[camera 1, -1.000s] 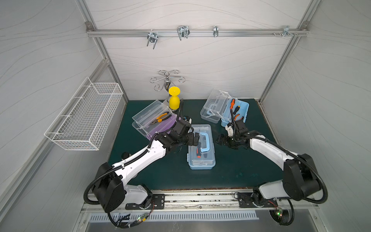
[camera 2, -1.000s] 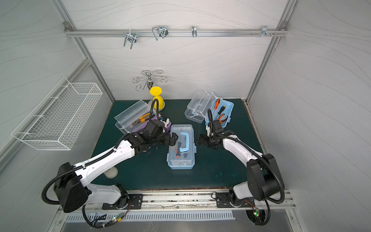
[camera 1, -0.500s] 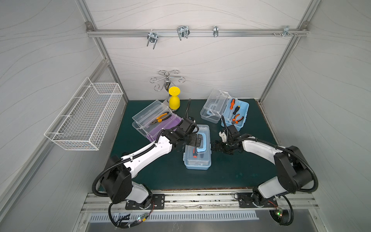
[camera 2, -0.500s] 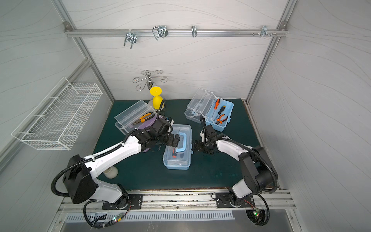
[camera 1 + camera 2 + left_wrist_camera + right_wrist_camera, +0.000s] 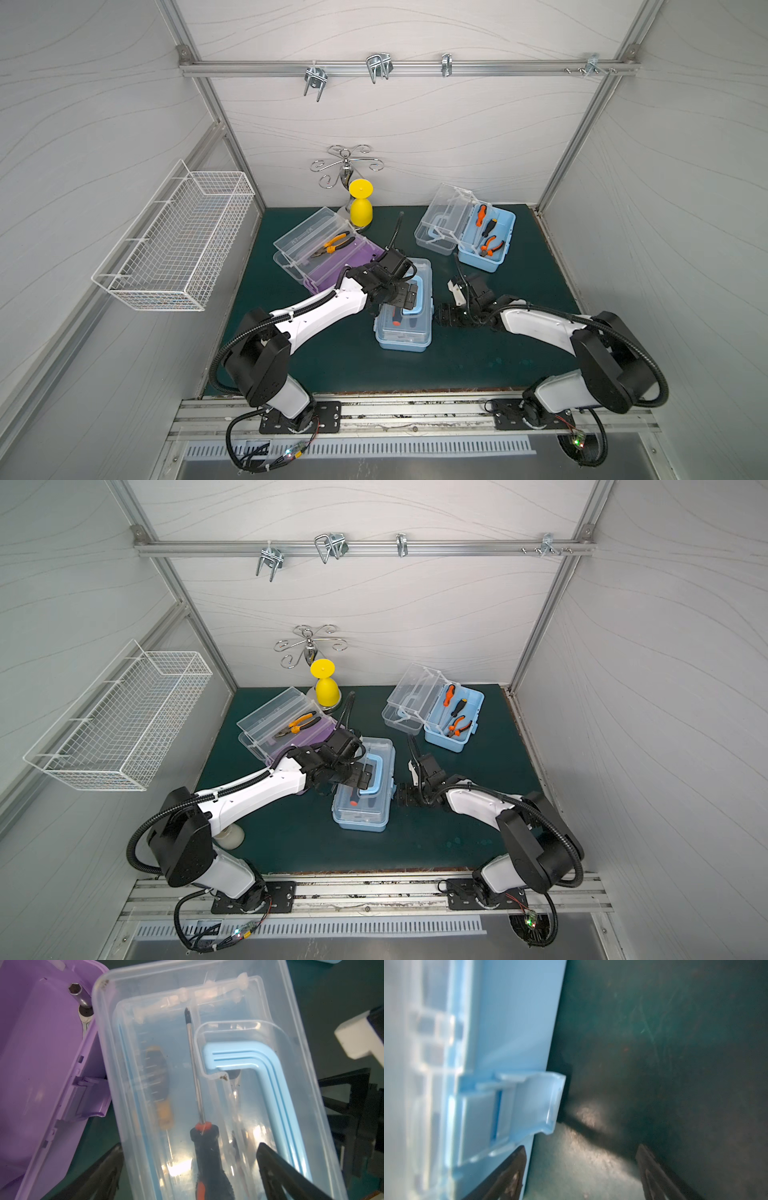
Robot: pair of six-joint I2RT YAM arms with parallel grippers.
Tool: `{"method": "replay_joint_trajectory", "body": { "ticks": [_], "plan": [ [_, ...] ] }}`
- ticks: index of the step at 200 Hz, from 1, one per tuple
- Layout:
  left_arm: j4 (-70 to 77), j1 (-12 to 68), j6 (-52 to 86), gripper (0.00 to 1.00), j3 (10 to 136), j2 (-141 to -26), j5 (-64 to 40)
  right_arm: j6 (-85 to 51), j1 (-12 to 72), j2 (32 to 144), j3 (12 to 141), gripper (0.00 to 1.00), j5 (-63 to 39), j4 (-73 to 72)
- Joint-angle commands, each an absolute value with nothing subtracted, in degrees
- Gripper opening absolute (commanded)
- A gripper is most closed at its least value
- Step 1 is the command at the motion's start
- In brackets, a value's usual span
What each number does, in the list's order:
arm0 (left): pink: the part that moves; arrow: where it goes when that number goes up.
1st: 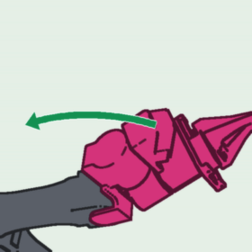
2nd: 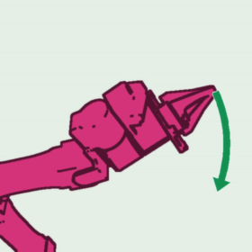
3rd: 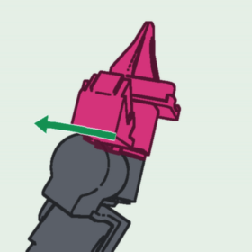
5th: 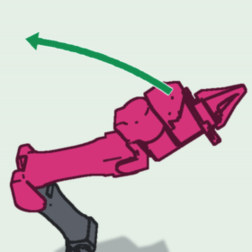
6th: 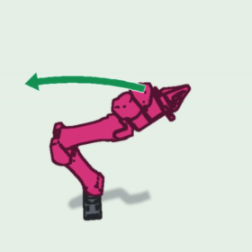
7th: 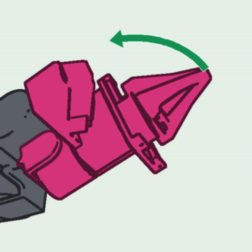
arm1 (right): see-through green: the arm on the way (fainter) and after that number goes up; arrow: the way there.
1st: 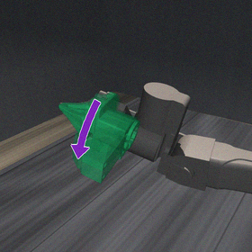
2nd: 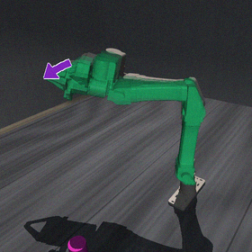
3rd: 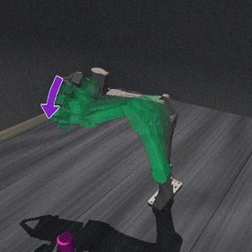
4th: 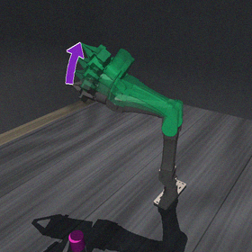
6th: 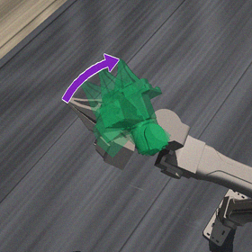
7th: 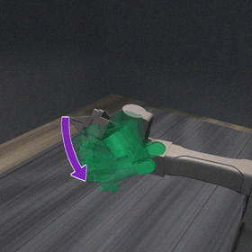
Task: Close toolboxes
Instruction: Fasten the toolbox latch on the toolbox.
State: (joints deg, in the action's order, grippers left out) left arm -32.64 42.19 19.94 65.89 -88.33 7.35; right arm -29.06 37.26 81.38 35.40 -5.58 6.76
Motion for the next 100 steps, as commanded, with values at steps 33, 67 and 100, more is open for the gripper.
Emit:
{"method": "replay_joint_trajectory", "body": {
  "ticks": [33,67,100],
  "plan": [
    [-32.6,42.8,19.8,0.99,65.9,-90.2,8.5,-31.1,43.1,79.8,30.5,0.8,3.1,-2.0],
    [-32.1,42.9,20.0,0.99,65.4,-90.5,8.3,-31.2,45.2,80.8,29.6,0.8,5.0,-6.8],
    [-31.6,43.0,20.3,0.99,64.9,-90.6,8.1,-32.2,46.9,81.6,27.9,0.79,10.1,-11.9]
  ]
}}
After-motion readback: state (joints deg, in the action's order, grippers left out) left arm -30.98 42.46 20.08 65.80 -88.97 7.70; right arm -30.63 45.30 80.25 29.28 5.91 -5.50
